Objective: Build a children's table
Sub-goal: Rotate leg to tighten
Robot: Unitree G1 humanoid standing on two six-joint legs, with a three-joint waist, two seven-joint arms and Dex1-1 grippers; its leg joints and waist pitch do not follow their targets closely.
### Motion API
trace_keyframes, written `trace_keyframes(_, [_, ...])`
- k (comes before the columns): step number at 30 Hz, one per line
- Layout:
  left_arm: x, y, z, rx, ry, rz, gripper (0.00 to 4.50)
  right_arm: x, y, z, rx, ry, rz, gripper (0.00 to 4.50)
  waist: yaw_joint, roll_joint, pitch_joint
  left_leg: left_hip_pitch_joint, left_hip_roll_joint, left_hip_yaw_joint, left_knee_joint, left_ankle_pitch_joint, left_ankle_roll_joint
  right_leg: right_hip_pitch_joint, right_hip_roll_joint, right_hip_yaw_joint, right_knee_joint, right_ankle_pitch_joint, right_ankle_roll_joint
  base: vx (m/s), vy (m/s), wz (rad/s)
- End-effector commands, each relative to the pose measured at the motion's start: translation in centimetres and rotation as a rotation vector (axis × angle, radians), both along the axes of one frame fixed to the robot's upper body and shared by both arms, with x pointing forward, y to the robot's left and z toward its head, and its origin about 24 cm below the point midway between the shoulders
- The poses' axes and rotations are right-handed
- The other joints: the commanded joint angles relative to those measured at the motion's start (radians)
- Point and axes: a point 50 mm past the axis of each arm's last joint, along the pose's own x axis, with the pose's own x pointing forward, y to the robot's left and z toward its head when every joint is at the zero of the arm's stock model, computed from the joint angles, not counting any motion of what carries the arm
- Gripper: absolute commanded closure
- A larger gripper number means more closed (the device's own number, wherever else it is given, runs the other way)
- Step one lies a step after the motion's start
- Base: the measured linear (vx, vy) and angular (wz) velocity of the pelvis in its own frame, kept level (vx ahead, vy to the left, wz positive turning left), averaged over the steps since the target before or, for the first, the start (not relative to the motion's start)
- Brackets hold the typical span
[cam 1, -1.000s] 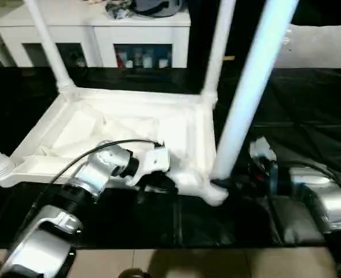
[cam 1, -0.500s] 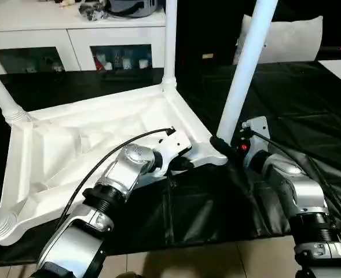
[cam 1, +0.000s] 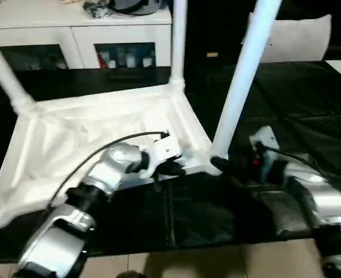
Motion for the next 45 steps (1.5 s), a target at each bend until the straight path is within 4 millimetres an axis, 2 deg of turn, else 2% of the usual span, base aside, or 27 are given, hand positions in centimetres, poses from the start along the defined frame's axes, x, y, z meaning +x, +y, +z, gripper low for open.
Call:
trace_keyframes(1, [-0.8,-0.1,-0.2,0.043,0.007,-0.140,4.50,-0.6,0.1,0.7,0.002,-0.020,0.121,0.24,0.007,-0.010,-0.061,0.017,0.069,-0.029,-0.060,-0.231,0.064,0.042,-0.085,0.046,-0.073,-0.264,-0.213,0.000,0.000,0.00])
trace_keyframes(2, [-1.2,0.3,-0.3,0.069,0.017,-0.202,4.50,-1.0,0.0,0.9,-0.007,-0.015,0.195,0.24,0.010,-0.009,-0.061,0.017,0.071,-0.029,-0.061,-0.232,0.066,0.042,-0.085,0.047,-0.072,-0.266,-0.210,0.000,0.000,0.00])
trace_keyframes(4, [-1.3,0.5,-0.3,0.078,0.019,-0.230,4.50,-1.2,-0.1,0.9,-0.013,-0.013,0.220,0.24,0.017,-0.009,-0.062,0.017,0.073,-0.028,-0.061,-0.223,0.066,0.040,-0.084,0.048,-0.068,-0.243,-0.215,0.000,0.000,0.00])
trace_keyframes(7, [-1.6,0.7,-0.2,0.093,0.022,-0.282,4.50,-1.4,-0.2,0.9,-0.014,0.008,0.272,0.24,0.025,-0.009,-0.061,0.019,0.074,-0.028,-0.062,-0.229,0.060,0.039,-0.086,0.048,-0.069,-0.256,-0.218,0.000,0.000,0.00])
trace_keyframes(8, [-1.7,0.8,-0.1,0.099,0.021,-0.303,4.50,-1.5,-0.2,0.9,-0.012,0.020,0.290,0.49,0.027,-0.008,-0.062,0.019,0.073,-0.028,-0.061,-0.230,0.060,0.039,-0.086,0.048,-0.068,-0.257,-0.218,0.000,0.000,0.00])
trace_keyframes(12, [-2.0,0.9,0.0,0.115,0.020,-0.367,4.50,-1.9,-0.1,0.8,-0.011,0.069,0.373,0.71,0.032,-0.008,-0.062,0.020,0.075,-0.028,-0.062,-0.227,0.058,0.039,-0.085,0.048,-0.065,-0.240,-0.226,0.000,0.000,0.00])
trace_keyframes(13, [-2.0,0.9,0.0,0.114,0.019,-0.379,4.50,-2.0,0.0,0.8,-0.011,0.079,0.398,0.98,0.035,-0.016,-0.062,0.020,0.075,-0.028,-0.061,-0.224,0.060,0.040,-0.087,0.048,-0.063,-0.245,-0.226,0.000,0.000,0.00])
trace_keyframes(16, [-2.1,0.8,0.0,0.108,0.017,-0.396,4.50,-2.2,0.4,0.6,-0.005,0.106,0.444,1.03,0.040,-0.014,-0.063,0.020,0.075,-0.027,-0.060,-0.218,0.060,0.039,-0.088,0.049,-0.065,-0.259,-0.221,0.000,0.000,0.00])
trace_keyframes(19, [-2.0,0.7,0.1,0.104,0.013,-0.402,4.50,-2.3,0.6,0.5,-0.001,0.120,0.468,1.46,0.047,-0.013,-0.063,0.022,0.077,-0.027,-0.060,-0.218,0.054,0.037,-0.088,0.049,-0.065,-0.258,-0.218,0.000,0.000,0.00])
trace_keyframes(23, [-2.1,0.4,0.1,0.090,0.014,-0.412,4.50,-2.3,1.0,0.3,0.005,0.119,0.475,1.62,0.048,-0.014,-0.064,0.021,0.076,-0.027,-0.060,-0.213,0.051,0.037,-0.088,0.049,-0.063,-0.255,-0.216,0.000,0.000,0.00])
trace_keyframes(29, [-2.1,0.5,0.0,0.079,0.024,-0.404,4.50,-2.6,1.1,0.4,0.039,0.145,0.492,2.22,0.049,-0.016,-0.064,0.020,0.075,-0.027,-0.059,-0.204,0.056,0.038,-0.087,0.049,-0.063,-0.247,-0.217,0.000,0.000,0.00])
trace_keyframes(32, [-2.1,0.4,-0.1,0.060,0.035,-0.379,4.50,-2.8,1.3,0.5,0.083,0.157,0.482,2.35,0.050,-0.018,-0.064,0.020,0.075,-0.027,-0.059,-0.201,0.056,0.040,-0.088,0.049,-0.062,-0.257,-0.212,0.000,0.000,0.00])
trace_keyframes(35, [-1.5,-0.3,-0.2,0.006,0.061,-0.200,4.50,-2.4,2.3,0.1,0.103,0.158,0.341,2.40,0.049,-0.018,-0.060,0.021,0.076,-0.027,-0.061,-0.206,0.051,0.036,-0.088,0.050,-0.064,-0.282,-0.207,0.000,0.000,0.00])
trace_keyframes(36, [-1.4,-0.5,-0.2,-0.005,0.067,-0.165,4.50,-2.2,2.6,-0.2,0.088,0.155,0.295,2.41,0.045,-0.019,-0.058,0.021,0.073,-0.028,-0.063,-0.220,0.038,0.035,-0.089,0.050,-0.068,-0.323,-0.200,0.000,0.000,0.00])
trace_keyframes(37, [-1.4,-0.6,-0.2,-0.010,0.071,-0.143,4.50,-2.0,2.7,-0.3,0.080,0.153,0.267,2.41,0.038,-0.017,-0.054,0.023,0.070,-0.031,-0.064,-0.254,0.022,0.032,-0.091,0.049,-0.077,-0.400,-0.182,0.000,0.000,0.00])
trace_keyframes(39, [-1.1,-1.3,-0.2,-0.047,0.067,-0.064,4.50,-0.9,3.3,-0.7,0.075,0.151,0.117,2.43,0.032,-0.017,-0.049,0.028,0.068,-0.034,-0.066,-0.298,0.005,0.027,-0.092,0.049,-0.088,-0.492,-0.152,0.000,0.000,0.00])
trace_keyframes(42, [-0.7,-2.2,-0.3,-0.082,0.072,0.042,4.50,0.5,3.8,-1.3,0.062,0.163,-0.083,2.45,0.005,-0.018,-0.047,0.027,0.063,-0.042,-0.069,-0.340,-0.021,0.025,-0.091,0.043,-0.092,-0.560,-0.129,0.000,0.000,0.00])
trace_keyframes(43, [-0.5,-2.6,-0.3,-0.087,0.067,0.103,4.50,0.9,4.0,-1.5,0.042,0.171,-0.155,2.45,-0.014,-0.017,-0.047,0.026,0.061,-0.045,-0.068,-0.356,-0.024,0.024,-0.089,0.042,-0.097,-0.576,-0.113,0.000,0.000,0.00])
trace_keyframes(45, [-0.1,-3.5,-0.2,-0.103,0.065,0.207,4.50,1.5,4.6,-1.7,0.025,0.167,-0.259,2.45,-0.029,-0.016,-0.048,0.028,0.060,-0.044,-0.067,-0.364,-0.024,0.020,-0.086,0.043,-0.098,-0.560,-0.118,0.000,0.000,0.00])
